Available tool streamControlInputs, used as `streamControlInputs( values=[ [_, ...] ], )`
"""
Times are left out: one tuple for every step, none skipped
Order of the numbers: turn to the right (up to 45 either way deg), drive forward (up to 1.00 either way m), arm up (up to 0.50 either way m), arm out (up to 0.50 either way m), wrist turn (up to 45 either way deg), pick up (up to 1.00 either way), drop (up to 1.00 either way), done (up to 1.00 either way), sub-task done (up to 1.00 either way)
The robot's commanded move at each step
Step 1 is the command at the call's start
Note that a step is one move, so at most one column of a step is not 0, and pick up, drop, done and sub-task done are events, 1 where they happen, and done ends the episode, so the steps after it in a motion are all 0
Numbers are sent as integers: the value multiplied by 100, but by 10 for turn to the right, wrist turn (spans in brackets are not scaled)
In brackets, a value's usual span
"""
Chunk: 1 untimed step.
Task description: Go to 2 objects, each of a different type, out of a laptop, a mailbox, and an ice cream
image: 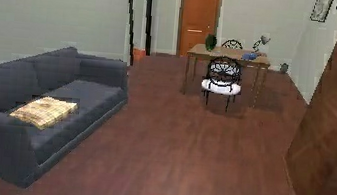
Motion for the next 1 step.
streamControlInputs(
  values=[
    [0, 100, 0, 0, 0, 0, 0, 0, 0]
  ],
)
